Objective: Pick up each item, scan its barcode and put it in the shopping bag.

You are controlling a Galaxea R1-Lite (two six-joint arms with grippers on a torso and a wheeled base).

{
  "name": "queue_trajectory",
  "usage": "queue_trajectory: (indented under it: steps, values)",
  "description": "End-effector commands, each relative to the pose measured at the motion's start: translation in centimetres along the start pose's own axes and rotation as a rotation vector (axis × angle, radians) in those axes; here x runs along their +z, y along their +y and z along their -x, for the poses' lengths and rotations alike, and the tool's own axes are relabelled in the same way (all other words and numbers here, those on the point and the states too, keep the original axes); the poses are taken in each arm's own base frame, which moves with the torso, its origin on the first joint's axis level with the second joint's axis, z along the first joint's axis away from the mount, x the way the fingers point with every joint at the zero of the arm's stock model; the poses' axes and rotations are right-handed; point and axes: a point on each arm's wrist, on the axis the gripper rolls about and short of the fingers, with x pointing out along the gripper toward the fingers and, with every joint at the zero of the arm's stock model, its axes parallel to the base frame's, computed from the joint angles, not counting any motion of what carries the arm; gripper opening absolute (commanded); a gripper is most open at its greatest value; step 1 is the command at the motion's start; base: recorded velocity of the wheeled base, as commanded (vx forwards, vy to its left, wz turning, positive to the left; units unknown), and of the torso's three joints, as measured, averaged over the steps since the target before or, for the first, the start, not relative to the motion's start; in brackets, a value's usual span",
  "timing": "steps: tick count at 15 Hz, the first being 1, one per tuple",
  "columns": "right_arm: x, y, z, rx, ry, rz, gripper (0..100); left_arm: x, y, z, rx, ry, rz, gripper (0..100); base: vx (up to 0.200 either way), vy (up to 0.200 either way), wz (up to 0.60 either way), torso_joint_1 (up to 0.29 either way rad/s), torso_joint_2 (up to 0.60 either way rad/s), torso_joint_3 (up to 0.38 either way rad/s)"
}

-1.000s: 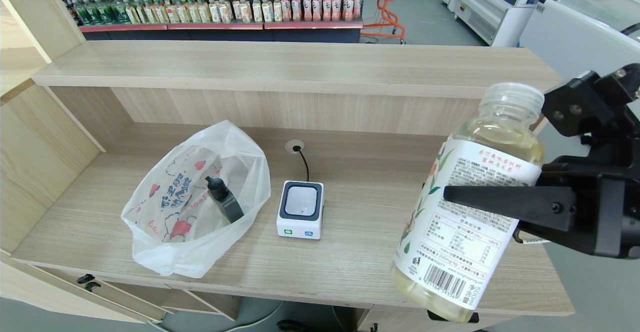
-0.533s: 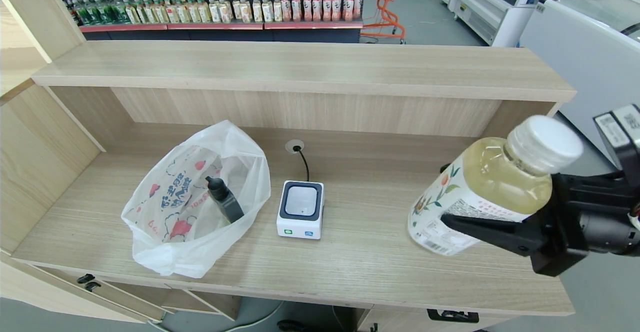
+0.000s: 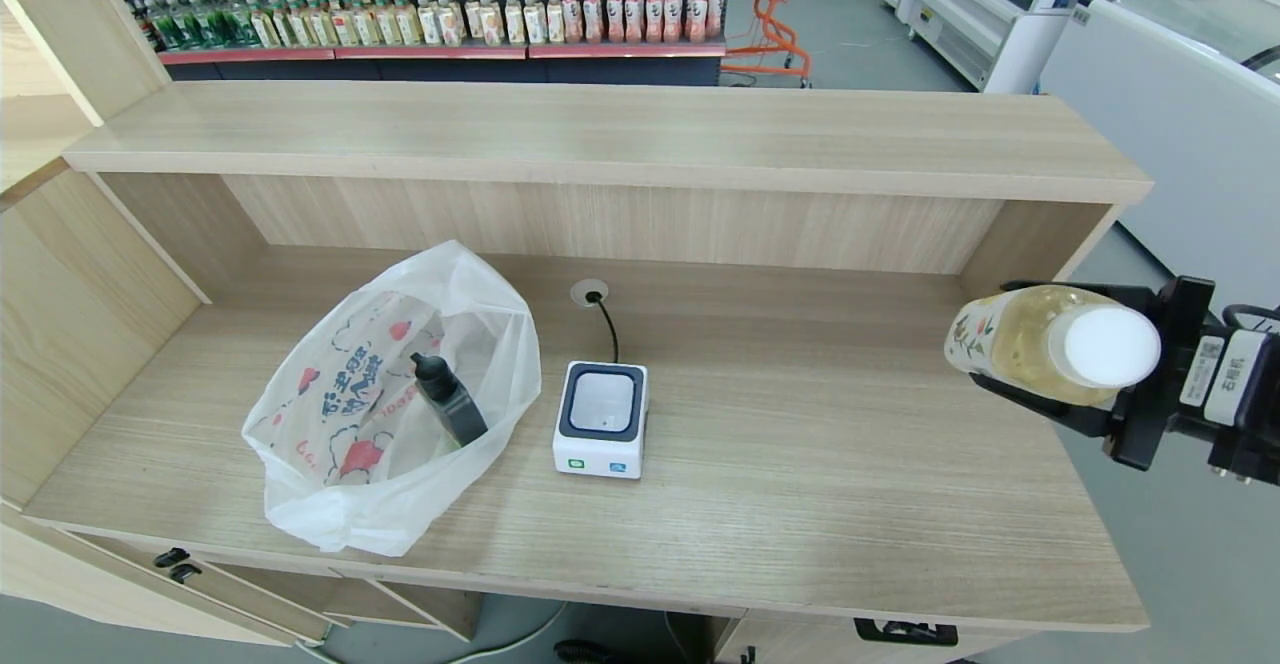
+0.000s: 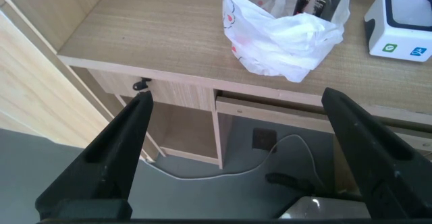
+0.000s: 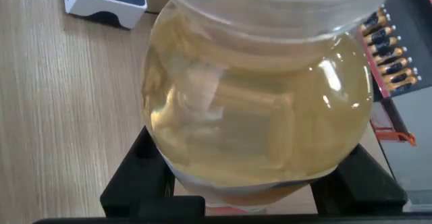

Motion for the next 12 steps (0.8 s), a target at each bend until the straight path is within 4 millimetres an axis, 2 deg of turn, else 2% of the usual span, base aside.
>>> queue_trajectory:
  steps: [1, 7, 12]
  values:
    - [-0.1, -0.1, 0.1, -0.007, 0.009, 0.019, 0, 0.0, 0.0, 0.0, 0.000, 0.002, 0.000, 100, 0.000, 0.000, 0.00, 0.000, 0.00, 0.000]
    - [0.5, 0.2, 0.6, -0.011, 0.008, 0.034, 0, 0.0, 0.0, 0.0, 0.000, 0.002, -0.005, 100, 0.000, 0.000, 0.00, 0.000, 0.00, 0.000]
    - [0.9, 1.2, 0.2, 0.026, -0.021, -0.024, 0, 0.0, 0.0, 0.0, -0.002, 0.002, 0.000, 100, 0.000, 0.200, 0.00, 0.004, 0.00, 0.000]
